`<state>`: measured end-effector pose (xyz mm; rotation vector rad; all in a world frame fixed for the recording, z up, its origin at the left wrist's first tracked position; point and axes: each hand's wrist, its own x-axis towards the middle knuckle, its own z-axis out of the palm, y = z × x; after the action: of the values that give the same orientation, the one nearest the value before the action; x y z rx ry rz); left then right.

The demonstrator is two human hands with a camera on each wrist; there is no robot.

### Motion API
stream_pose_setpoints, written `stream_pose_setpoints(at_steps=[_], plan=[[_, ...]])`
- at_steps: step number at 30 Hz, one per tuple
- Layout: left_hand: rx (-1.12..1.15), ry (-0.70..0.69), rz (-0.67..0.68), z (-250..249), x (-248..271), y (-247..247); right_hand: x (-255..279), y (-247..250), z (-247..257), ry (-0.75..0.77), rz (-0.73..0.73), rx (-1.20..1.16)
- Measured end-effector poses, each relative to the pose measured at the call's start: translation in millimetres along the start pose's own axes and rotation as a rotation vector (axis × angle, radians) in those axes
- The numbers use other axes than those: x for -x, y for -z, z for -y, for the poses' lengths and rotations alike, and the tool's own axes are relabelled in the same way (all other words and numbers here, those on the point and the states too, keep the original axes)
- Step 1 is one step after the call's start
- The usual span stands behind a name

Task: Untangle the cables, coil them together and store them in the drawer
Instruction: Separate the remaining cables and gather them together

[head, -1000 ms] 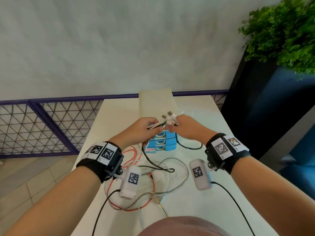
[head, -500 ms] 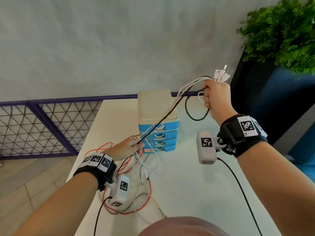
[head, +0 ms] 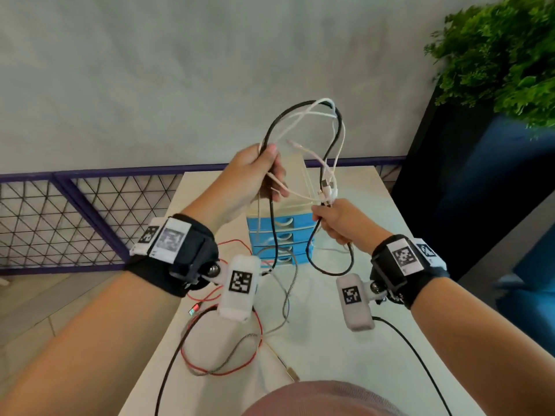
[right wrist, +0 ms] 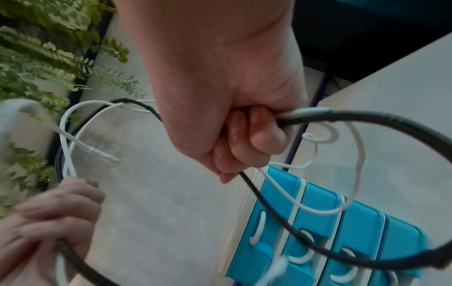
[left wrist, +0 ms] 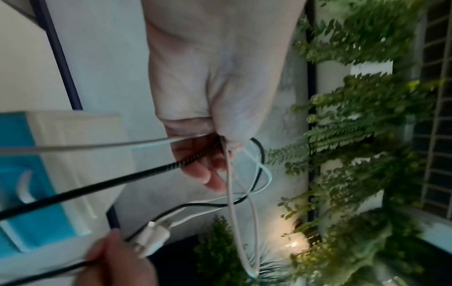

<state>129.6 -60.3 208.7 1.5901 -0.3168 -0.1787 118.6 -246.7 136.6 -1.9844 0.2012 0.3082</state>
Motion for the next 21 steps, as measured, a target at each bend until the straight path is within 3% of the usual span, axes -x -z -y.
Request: stream_pose_setpoints(at_steps=[6, 9, 12, 15, 18, 21], plan=[[0.326, 0.044, 0.051, -26.9, 1.3, 1.2, -10.2, 3.3, -14.4, -0.069, -0.089, 0.065], [0.288, 0.031, 0.055, -27.1, 1.0, 4.5, -13.4, 3.8, -22.5, -0.093, -0.072, 0.075], [0.150, 0.022, 0.029, -5.4, -0.4, 3.5, -8.5, -2.9, -21.1, -0.041, 0.084, -0.167], [0.158, 0.060, 0.003, 20.0, -1.6, -4.6, 0.0, -14.9, -12.5, 0.017, 0.278, -0.336], [0.260, 0.083, -0.039, 32.3, -1.9, -16.9, 6.8, -28.7, -4.5, 0.100, 0.441, -0.356], [0.364, 0.101, -0.062, 31.3, 0.3, -22.7, 10.0, -36.5, -2.6, 0.187, 0.488, -0.265]])
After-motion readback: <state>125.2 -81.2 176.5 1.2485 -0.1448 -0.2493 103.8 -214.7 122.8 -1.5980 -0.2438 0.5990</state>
